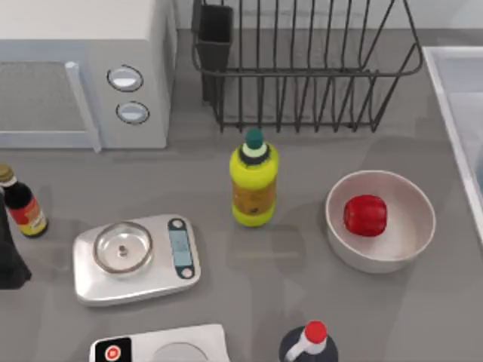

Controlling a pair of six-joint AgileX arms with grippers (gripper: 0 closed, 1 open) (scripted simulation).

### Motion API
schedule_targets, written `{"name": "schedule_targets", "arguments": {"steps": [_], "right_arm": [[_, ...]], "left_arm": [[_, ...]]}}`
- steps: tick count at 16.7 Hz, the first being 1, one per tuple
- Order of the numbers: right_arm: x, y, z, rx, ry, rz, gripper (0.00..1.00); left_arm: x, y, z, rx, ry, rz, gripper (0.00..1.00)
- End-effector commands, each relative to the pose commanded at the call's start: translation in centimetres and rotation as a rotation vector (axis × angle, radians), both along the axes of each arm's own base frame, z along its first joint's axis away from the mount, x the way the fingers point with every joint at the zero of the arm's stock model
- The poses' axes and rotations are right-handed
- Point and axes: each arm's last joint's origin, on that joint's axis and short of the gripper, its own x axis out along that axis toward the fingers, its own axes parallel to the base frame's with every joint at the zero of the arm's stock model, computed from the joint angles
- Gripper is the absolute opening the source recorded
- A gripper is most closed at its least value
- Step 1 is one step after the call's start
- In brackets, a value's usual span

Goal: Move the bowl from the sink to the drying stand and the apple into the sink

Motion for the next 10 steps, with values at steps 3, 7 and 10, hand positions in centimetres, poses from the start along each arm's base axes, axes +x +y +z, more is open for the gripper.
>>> {"name": "schedule_targets", "arguments": {"steps": [3,7,10], "right_arm": [[0.8,-1.5,-2.9,0.023,0.068,0.0,1.0],[1.0,-2.0,-3.8,0.03,0.086,0.0,1.0],[1.0,-1.7,-3.9,0.03,0.088,0.004,1.0]], "left_arm": [[0.0,0.0,0.0,0.0,0.0,0.0,1.0],[0.0,0.0,0.0,0.0,0.0,0.0,1.0],[0.0,0.0,0.0,0.0,0.0,0.0,1.0]]}}
